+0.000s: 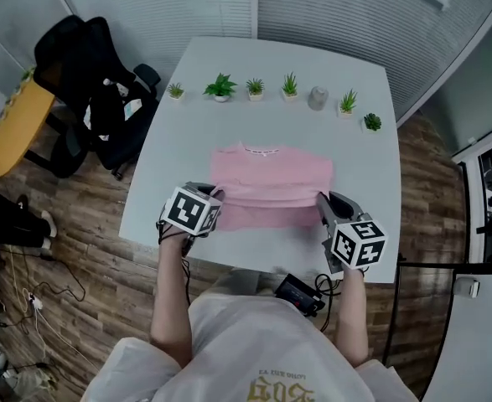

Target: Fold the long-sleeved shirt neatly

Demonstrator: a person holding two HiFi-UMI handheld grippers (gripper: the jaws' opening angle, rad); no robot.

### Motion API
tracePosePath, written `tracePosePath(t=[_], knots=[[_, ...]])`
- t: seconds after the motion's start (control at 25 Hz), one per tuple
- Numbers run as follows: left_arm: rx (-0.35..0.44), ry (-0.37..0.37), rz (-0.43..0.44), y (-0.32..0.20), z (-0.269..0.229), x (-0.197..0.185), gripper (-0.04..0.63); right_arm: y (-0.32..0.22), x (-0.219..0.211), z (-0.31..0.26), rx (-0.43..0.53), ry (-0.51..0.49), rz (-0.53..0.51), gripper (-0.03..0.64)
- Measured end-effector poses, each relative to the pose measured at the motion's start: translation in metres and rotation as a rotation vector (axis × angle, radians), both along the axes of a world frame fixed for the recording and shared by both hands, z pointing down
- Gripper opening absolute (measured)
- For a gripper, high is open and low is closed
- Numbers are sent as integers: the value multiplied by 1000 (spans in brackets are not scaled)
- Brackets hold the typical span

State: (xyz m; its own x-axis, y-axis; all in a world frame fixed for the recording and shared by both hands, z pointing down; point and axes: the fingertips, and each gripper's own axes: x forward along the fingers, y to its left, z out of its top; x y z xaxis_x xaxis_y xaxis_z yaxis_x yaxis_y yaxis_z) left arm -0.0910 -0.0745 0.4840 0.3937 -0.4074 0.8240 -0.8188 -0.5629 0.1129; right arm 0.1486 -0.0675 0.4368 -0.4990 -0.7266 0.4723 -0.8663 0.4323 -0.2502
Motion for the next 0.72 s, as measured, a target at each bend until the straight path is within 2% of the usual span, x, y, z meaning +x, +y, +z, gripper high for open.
tracePosePath(t=[0.36, 0.56, 0.72], knots=[[-42, 12, 25, -69, 15, 3, 55, -69, 1, 12, -34, 29, 41, 46], [-44, 10, 2, -101, 32, -2, 57, -100, -3, 33, -71, 43, 57, 46], [-83, -4, 10, -117, 58, -2, 58, -120, -4, 58, -113, 63, 68, 46]])
